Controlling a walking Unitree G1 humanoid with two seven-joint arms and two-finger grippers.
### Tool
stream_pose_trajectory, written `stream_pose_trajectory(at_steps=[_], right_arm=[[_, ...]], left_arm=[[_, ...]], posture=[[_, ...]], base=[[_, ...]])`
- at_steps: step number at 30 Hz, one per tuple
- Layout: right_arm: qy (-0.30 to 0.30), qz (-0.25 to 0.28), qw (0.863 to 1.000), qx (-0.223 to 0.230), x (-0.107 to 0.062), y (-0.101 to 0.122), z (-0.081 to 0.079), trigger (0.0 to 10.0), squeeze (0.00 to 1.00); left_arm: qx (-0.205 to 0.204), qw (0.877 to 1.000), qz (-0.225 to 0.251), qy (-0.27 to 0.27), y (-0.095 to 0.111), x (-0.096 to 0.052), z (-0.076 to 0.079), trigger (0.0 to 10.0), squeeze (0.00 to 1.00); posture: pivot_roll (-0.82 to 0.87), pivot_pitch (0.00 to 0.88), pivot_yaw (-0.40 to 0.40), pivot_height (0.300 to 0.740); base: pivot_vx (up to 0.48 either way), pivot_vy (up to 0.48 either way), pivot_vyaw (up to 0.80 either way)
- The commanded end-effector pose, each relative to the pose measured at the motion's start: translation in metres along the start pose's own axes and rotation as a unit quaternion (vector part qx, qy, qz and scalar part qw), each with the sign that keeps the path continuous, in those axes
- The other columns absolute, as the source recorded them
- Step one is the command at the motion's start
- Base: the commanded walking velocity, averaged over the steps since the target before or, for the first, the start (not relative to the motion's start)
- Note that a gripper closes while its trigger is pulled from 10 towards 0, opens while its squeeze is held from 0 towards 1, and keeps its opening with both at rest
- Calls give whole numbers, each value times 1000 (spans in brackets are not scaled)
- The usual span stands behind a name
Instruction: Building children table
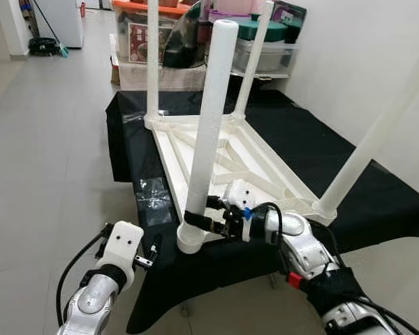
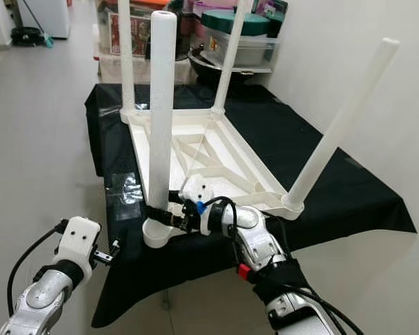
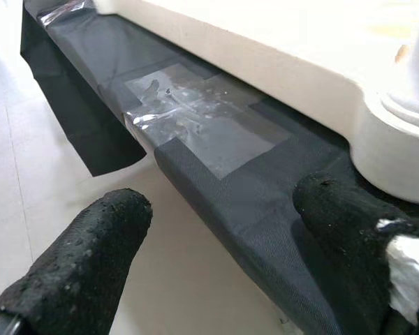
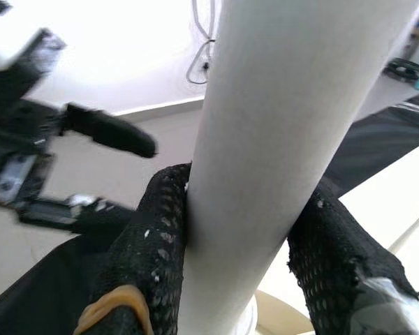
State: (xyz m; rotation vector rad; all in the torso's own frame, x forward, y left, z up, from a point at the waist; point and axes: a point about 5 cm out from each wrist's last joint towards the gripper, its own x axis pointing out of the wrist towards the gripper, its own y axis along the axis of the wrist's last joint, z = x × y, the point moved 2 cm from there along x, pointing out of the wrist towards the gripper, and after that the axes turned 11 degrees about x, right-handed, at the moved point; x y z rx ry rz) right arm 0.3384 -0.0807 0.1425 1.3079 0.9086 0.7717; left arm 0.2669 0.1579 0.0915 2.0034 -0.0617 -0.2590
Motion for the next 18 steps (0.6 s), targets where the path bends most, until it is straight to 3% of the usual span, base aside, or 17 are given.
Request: stream_pose_trajectory(at_steps=[1, 2, 3, 4, 5, 6, 16, 18], right_arm=[[-68, -19, 997, -5, -11, -7, 18, 10000, 0], [-68, -13, 998, -1, -10, -6, 18, 10000, 157], [-68, -13, 998, -1, -10, -6, 18, 10000, 157], [-65, -11, 998, 1, -10, -5, 17, 10000, 620], [-61, -9, 998, 0, -10, -6, 16, 10000, 694], [-58, -8, 998, 0, -12, -6, 15, 10000, 1000], [-31, 21, 999, 6, -29, 5, 13, 10000, 1000], [-30, 27, 999, 8, -40, 8, 13, 10000, 1000]], left_arm=[[3, 1000, 2, -6, 0, 1, 4, 10000, 0], [3, 1000, 2, -6, 0, 2, 4, 10000, 0], [3, 1000, 2, -6, 0, 2, 4, 10000, 0], [4, 1000, 2, -6, 1, 2, 3, 10000, 0], [4, 1000, 3, -6, 1, 2, 3, 10000, 0], [4, 1000, 3, -5, 0, 2, 3, 10000, 0], [5, 1000, 3, -8, 0, 2, 4, 10000, 0], [5, 1000, 4, -8, 0, 2, 4, 10000, 0]], posture=[[93, 0, -147, 740], [93, 0, -148, 740], [93, 0, -148, 740], [93, 0, -148, 740], [94, 0, -148, 740], [92, 0, -147, 740], [80, 0, -139, 740], [77, 0, -139, 740]], base=[[0, 0, 0], [0, 0, 0], [0, 0, 0], [0, 0, 0], [0, 0, 0], [0, 0, 0], [0, 0, 0], [0, 0, 0]])
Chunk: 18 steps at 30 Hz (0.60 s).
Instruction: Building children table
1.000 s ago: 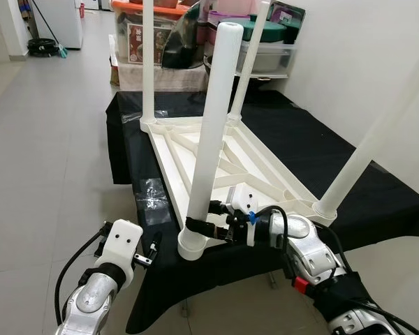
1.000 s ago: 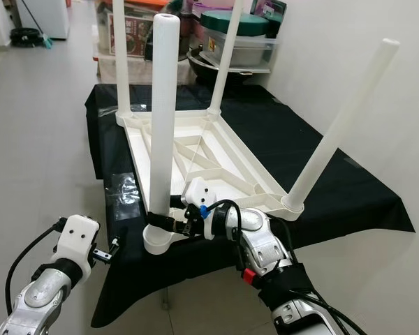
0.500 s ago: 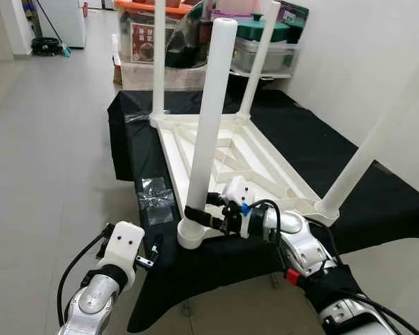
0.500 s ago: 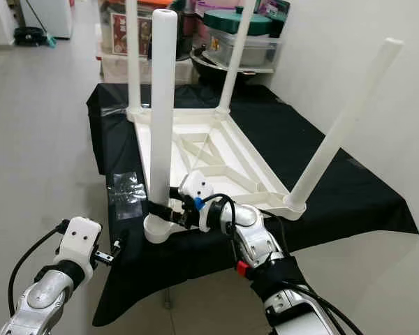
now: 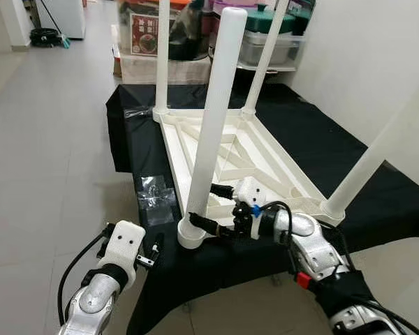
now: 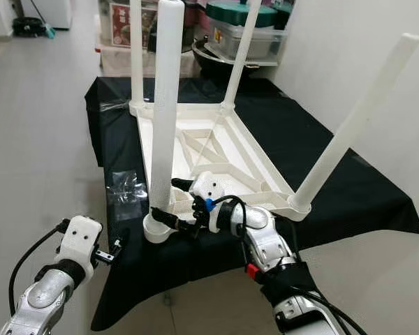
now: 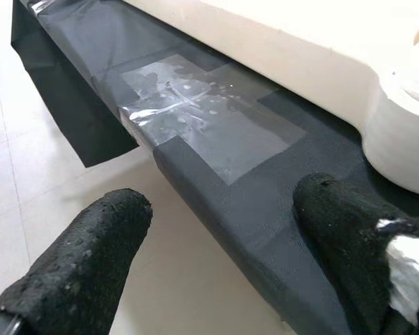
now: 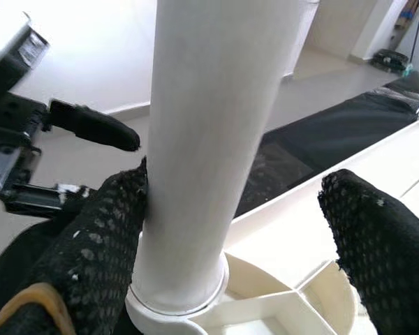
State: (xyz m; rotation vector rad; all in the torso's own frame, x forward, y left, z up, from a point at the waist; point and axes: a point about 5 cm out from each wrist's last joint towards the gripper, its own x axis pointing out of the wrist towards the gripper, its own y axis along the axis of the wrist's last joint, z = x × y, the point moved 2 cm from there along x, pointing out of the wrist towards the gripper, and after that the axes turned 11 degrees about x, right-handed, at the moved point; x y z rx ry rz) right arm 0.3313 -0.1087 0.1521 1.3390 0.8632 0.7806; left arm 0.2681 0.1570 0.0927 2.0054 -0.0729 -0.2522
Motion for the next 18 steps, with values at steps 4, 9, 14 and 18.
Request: stream_pose_trajectory(at_steps=[4, 9, 14, 18], right_arm=[[-17, 9, 1000, 8, -15, 4, 6, 10000, 1000], [-22, 16, 999, 28, -34, -1, -8, 10000, 1000], [-91, 33, 995, 0, -40, 0, -13, 10000, 1000], [-165, 47, 984, -44, -38, 5, -17, 10000, 1000]], left_arm=[[3, 1000, -2, -8, -1, 1, 4, 10000, 0], [-5, 1000, 4, -7, 0, -1, 4, 10000, 0], [-7, 1000, 22, -2, 6, -6, 3, 10000, 0], [-3, 999, 40, 13, 14, -23, -5, 10000, 0]], posture=[[77, 0, -139, 740], [61, 0, -137, 740], [59, 0, -134, 740], [60, 0, -129, 740]], base=[[0, 0, 0], [0, 0, 0], [0, 0, 0], [0, 0, 0]])
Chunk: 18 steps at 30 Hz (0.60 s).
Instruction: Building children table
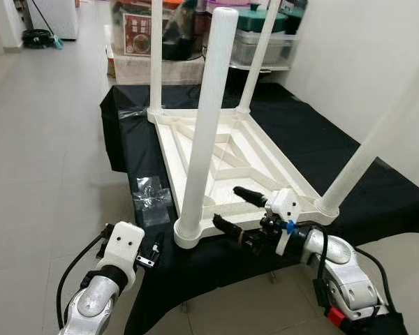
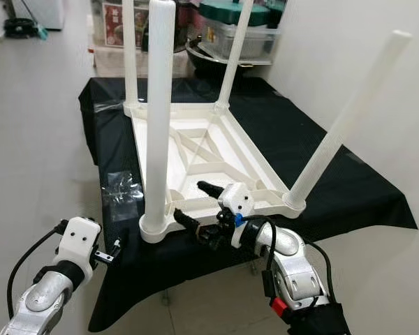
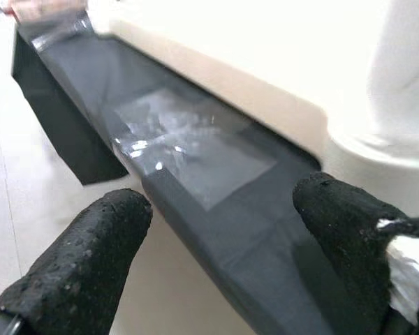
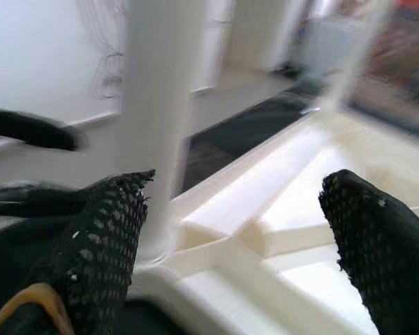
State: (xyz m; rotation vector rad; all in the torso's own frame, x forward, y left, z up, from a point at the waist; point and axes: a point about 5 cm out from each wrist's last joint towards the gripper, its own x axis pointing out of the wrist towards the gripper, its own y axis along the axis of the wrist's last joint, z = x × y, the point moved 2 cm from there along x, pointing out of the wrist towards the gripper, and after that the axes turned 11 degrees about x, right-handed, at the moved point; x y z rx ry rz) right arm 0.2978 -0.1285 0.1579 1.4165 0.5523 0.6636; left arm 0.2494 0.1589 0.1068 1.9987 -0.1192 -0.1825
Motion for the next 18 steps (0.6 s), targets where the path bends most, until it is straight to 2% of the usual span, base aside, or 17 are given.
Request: stream_pose_trajectory(at_steps=[1, 2, 3, 4, 5, 7, 8, 9, 10, 11, 12, 14, 16, 18], right_arm=[[-61, -3, 998, -20, -5, -1, 7, 10000, 541], [-87, -5, 996, -18, -6, -4, 10, 10000, 541], [-87, -5, 996, -18, -6, -4, 10, 10000, 541], [-129, -8, 991, -18, -9, -7, 16, 10000, 0], [-156, -10, 987, -18, -11, -9, 20, 10000, 0], [-156, -10, 987, -18, -11, -9, 20, 10000, 0], [-207, -24, 978, -8, -16, -15, 26, 10000, 0], [-207, -24, 978, -8, -16, -15, 26, 10000, 0], [-266, -49, 963, 7, -21, -24, 32, 10000, 0], [-312, -74, 947, 4, -27, -30, 36, 10000, 0], [-312, -74, 947, 4, -27, -30, 36, 10000, 0], [-358, -91, 929, -11, -33, -31, 40, 10000, 0], [-358, -91, 929, -11, -33, -31, 40, 10000, 0], [-389, -60, 919, -26, -34, -24, 48, 10000, 0]], left_arm=[[0, 1000, 11, 5, 5, -7, -3, 10000, 0], [0, 1000, 13, 9, 6, -10, -3, 10000, 0], [0, 1000, 13, 9, 6, -10, -3, 10000, 0], [-5, 1000, 16, 16, 8, -14, -4, 10000, 0], [-9, 1000, 18, 22, 10, -16, -4, 10000, 0], [-9, 1000, 18, 22, 10, -16, -4, 10000, 0], [-11, 999, 21, 32, 12, -20, -5, 10000, 0], [-11, 999, 21, 32, 12, -20, -5, 10000, 0], [-12, 999, 20, 47, 13, -25, -6, 10000, 0], [-10, 998, 17, 65, 14, -30, -7, 10000, 0], [-10, 998, 17, 65, 14, -30, -7, 10000, 0], [-10, 996, 10, 91, 12, -35, -10, 10000, 0], [-10, 996, 10, 91, 12, -35, -10, 10000, 0], [-2, 995, 12, 97, 13, -37, -13, 10000, 0]], posture=[[60, 0, -131, 740], [60, 0, -131, 740], [60, 0, -131, 740], [63, 0, -136, 740], [63, 0, -136, 740], [63, 0, -136, 740], [64, 0, -137, 740], [64, 0, -137, 740], [69, 0, -139, 740], [71, 0, -140, 740], [71, 0, -140, 740], [73, 0, -142, 740], [73, 0, -142, 740], [75, 0, -141, 740]], base=[[0, 0, 0], [0, 0, 0], [0, 0, 0], [0, 0, 0], [0, 0, 0], [0, 0, 0], [0, 0, 0], [0, 0, 0], [0, 0, 0], [0, 0, 0], [0, 0, 0], [0, 0, 0], [0, 0, 0], [0, 0, 0]])
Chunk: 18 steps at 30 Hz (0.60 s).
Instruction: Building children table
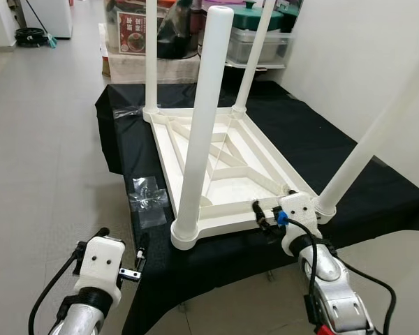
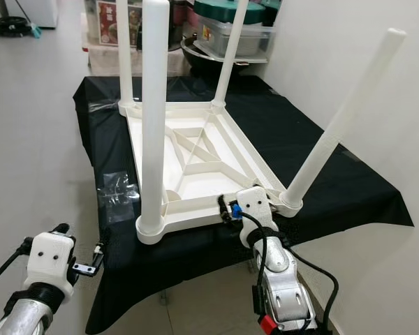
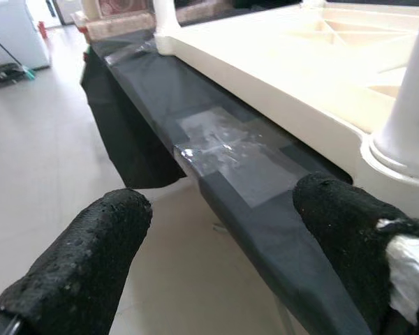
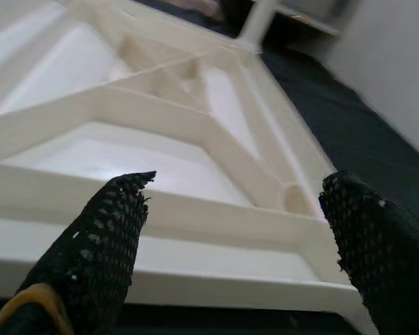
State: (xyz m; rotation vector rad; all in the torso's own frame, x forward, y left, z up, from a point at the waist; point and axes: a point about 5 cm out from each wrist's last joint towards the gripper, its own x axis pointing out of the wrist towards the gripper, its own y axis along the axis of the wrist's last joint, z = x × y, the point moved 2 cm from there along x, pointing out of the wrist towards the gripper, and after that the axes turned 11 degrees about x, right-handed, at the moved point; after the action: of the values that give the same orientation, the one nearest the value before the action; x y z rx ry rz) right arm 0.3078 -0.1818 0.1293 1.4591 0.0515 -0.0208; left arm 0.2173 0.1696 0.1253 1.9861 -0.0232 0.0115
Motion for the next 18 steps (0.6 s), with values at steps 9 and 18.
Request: stream_pose_trajectory(at_steps=[9, 18], right_arm=[[-26, 67, 996, 54, 12, 26, 7, 10000, 0], [9, 79, 995, 65, 16, 34, -11, 10000, 0]], left_arm=[[8, 1000, 14, 8, 5, -1, -5, 10000, 0], [16, 1000, 20, 19, 6, 3, -9, 10000, 0]], posture=[[83, 0, -133, 740], [96, 0, -140, 740]], base=[[0, -203, 0], [0, -480, 0]])
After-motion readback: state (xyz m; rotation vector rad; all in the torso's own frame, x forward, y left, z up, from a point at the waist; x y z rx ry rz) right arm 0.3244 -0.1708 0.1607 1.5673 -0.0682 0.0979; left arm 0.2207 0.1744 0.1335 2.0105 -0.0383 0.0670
